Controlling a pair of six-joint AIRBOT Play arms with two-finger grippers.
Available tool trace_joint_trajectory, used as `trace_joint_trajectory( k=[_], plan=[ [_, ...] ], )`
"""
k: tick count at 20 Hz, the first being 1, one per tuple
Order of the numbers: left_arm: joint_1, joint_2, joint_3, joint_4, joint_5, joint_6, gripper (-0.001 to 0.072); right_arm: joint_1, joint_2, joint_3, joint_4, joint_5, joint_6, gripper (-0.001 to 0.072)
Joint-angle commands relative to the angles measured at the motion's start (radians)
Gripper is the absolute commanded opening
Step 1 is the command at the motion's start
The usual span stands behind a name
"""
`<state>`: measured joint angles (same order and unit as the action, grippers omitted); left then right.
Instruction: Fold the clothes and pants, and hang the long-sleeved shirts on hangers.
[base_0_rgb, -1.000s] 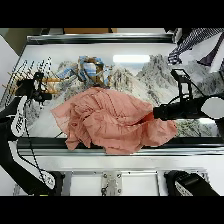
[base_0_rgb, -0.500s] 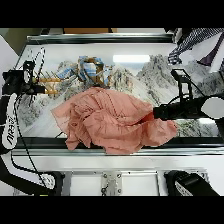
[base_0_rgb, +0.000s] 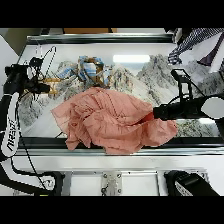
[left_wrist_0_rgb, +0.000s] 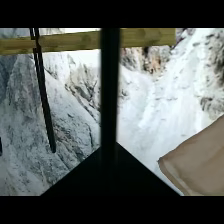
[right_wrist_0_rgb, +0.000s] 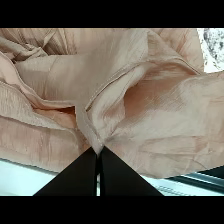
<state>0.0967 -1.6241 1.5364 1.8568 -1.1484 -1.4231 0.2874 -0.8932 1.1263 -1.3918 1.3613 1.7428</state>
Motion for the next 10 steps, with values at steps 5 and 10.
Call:
trace_joint_trajectory(
  k=[5,10],
  plan=[
    [-0.067,0.077,0.001,-0.161,-0.04,0.163,0.0008,0.001,-0.001,0.0,0.0,0.0,0.0,0.0012],
    [-0.08,0.259,0.001,-0.633,-0.375,0.863,0.0008,0.001,-0.001,0.0,0.0,0.0,0.0,0.0012]
  ],
)
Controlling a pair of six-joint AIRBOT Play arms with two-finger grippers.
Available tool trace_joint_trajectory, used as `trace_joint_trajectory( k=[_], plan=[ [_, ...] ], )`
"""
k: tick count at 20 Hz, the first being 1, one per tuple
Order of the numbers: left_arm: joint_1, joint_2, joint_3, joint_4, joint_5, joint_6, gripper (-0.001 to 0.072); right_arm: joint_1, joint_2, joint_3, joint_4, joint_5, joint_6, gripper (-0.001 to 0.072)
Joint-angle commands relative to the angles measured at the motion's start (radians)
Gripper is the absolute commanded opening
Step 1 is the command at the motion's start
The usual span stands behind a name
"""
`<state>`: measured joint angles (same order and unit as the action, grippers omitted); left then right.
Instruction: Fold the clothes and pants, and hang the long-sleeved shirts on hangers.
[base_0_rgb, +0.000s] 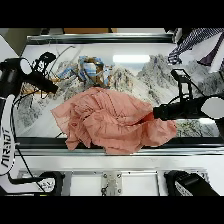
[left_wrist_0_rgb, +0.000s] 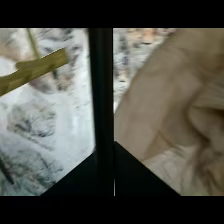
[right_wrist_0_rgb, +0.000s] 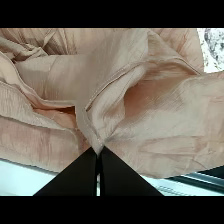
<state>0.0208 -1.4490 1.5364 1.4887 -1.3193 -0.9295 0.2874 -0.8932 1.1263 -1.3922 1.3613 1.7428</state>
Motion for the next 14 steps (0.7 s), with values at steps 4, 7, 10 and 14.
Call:
trace_joint_trajectory(
  k=[4,7,10,14],
  plan=[
    [-0.002,0.149,0.001,-0.165,-0.392,0.367,0.0008,0.001,0.0,0.0,0.0,0.0,0.0,0.0012],
    [-0.003,0.182,-0.008,-0.213,-0.511,0.565,0.0005,0.001,-0.001,0.0,0.0,0.0,0.0,0.0012],
    [-0.003,0.288,-0.144,-0.296,-0.478,0.635,0.0005,0.001,-0.001,0.0,0.0,0.0,0.0,0.0012],
    [-0.018,0.448,-0.408,-0.311,-0.447,0.716,0.0005,0.001,-0.001,0.0,0.0,0.0,0.0,0.0012]
  ],
)
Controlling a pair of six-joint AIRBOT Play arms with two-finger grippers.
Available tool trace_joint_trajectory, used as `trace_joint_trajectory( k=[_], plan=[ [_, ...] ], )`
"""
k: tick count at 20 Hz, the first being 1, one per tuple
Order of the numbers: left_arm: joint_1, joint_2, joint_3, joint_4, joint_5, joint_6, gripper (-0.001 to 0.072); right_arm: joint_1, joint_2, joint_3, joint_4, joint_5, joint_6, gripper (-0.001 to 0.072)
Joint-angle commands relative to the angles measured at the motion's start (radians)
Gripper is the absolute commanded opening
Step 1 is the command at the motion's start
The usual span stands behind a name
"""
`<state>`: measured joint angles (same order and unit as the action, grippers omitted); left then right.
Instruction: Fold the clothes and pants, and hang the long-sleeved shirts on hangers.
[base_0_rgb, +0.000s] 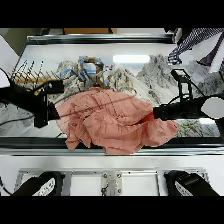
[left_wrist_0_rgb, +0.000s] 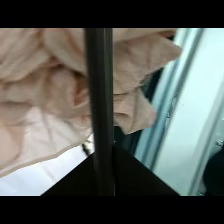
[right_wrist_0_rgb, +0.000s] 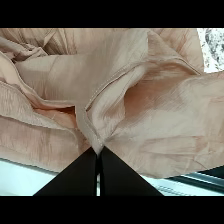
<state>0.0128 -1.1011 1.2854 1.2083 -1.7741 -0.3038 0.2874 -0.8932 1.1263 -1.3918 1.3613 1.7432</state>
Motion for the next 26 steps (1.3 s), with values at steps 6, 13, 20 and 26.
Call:
trace_joint_trajectory(
  k=[6,13,20,26],
  plan=[
    [-0.134,0.192,-0.365,-0.033,0.154,0.122,0.0006,0.001,-0.001,0.0,0.0,0.0,0.0,0.0012],
    [-0.191,0.124,-0.365,-0.034,0.28,0.104,0.0007,0.001,-0.001,0.0,0.0,0.0,0.0,0.0012],
    [-0.192,-0.062,-0.221,-0.034,0.23,0.103,0.0006,0.001,-0.001,0.0,0.0,0.0,0.0,0.0012],
    [-0.192,-0.13,-0.206,-0.041,0.233,0.106,0.0006,0.001,-0.001,0.0,0.0,0.0,0.0,0.0012]
  ],
)
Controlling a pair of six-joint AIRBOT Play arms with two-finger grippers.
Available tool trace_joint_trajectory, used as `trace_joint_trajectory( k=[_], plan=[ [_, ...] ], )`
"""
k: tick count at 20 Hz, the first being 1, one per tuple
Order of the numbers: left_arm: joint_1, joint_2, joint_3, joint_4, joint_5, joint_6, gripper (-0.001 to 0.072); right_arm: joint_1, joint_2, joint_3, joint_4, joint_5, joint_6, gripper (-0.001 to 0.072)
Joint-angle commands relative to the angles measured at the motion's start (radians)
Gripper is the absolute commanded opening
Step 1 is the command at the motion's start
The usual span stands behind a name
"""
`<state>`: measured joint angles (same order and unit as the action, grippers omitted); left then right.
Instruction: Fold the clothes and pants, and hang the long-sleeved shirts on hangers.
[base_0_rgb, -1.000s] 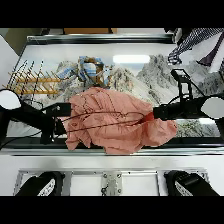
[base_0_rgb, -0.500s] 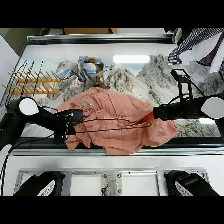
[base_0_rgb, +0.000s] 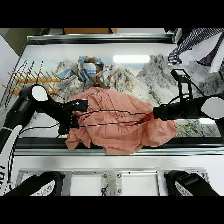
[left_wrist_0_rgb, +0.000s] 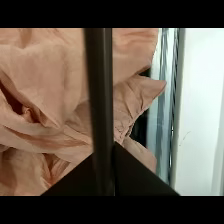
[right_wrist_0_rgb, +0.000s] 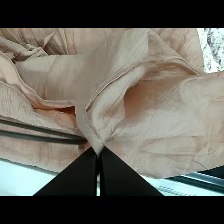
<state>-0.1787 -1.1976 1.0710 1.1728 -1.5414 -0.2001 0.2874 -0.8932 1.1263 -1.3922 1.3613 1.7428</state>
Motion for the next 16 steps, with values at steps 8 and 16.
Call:
trace_joint_trajectory(
  k=[8,16],
  plan=[
    [-0.051,-0.14,0.008,-0.136,0.033,0.002,0.0006,0.001,-0.001,0.0,0.0,0.0,0.0,0.0012],
    [-0.072,-0.146,0.008,-0.137,0.045,0.002,0.0006,0.001,-0.001,0.0,0.051,0.009,-0.002,0.0012]
  ],
)
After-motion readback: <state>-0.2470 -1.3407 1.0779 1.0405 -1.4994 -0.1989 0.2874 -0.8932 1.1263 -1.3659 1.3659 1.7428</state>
